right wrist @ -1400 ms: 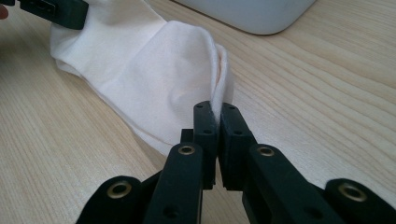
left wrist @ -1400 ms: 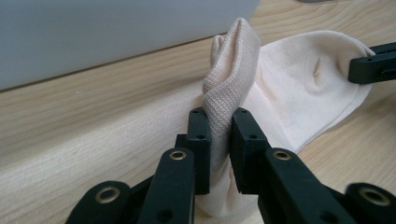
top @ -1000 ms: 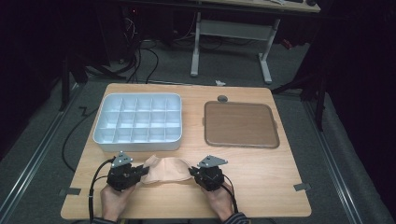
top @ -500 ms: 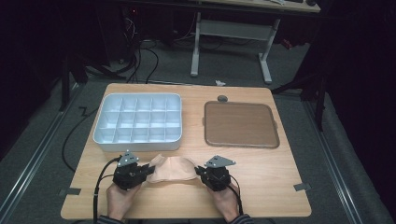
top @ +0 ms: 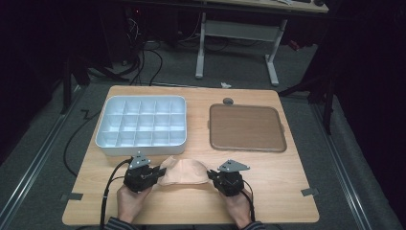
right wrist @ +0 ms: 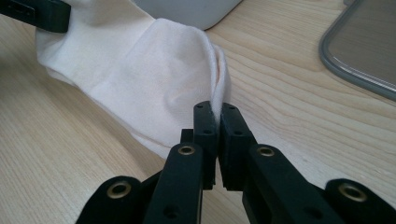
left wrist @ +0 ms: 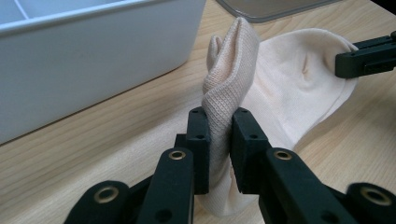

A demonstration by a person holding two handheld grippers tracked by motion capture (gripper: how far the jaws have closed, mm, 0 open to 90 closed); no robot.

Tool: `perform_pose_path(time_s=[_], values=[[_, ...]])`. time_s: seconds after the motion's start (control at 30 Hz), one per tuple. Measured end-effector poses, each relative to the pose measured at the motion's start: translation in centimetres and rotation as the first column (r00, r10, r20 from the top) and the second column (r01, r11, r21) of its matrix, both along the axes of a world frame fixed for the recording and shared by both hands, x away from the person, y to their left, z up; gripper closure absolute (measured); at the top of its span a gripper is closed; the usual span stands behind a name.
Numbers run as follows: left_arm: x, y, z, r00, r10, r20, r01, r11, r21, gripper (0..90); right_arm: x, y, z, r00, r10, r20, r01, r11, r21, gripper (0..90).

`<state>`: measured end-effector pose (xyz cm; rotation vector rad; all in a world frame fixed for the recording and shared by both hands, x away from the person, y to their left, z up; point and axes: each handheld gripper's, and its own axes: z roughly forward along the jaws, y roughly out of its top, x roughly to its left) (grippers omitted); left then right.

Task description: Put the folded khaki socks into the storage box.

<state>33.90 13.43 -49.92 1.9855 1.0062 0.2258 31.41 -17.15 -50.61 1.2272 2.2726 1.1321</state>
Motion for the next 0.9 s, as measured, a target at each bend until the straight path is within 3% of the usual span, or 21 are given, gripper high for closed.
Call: perform_pose_path(time_s=[0.37, 0.53, 0.7, 0.9], values=[[0.6, -1.6, -0.5, 0.9996, -0.024, -0.014, 0.024, 0.9996, -0.018, 78.7, -0.1, -1.8, 0.0, 0.9994, -0.034, -0.004, 0.034, 0.9994, -0.004, 86.7], [0.6, -2.7, -0.6, 0.9992, -0.041, -0.001, 0.041, 0.9991, 0.014, 78.5, -0.2, -2.6, -0.2, 0.9983, -0.057, -0.011, 0.057, 0.9984, -0.008, 86.6], [0.9, -3.8, -0.7, 0.9988, -0.049, -0.006, 0.049, 0.9988, 0.004, 78.3, -0.4, -3.5, -0.4, 0.9967, -0.079, -0.020, 0.079, 0.9967, -0.019, 86.6], [1.2, -4.7, -1.3, 0.9985, -0.051, -0.018, 0.051, 0.9983, 0.026, 77.8, -0.3, -4.3, -0.8, 0.9937, -0.110, -0.025, 0.109, 0.9938, -0.023, 86.5]])
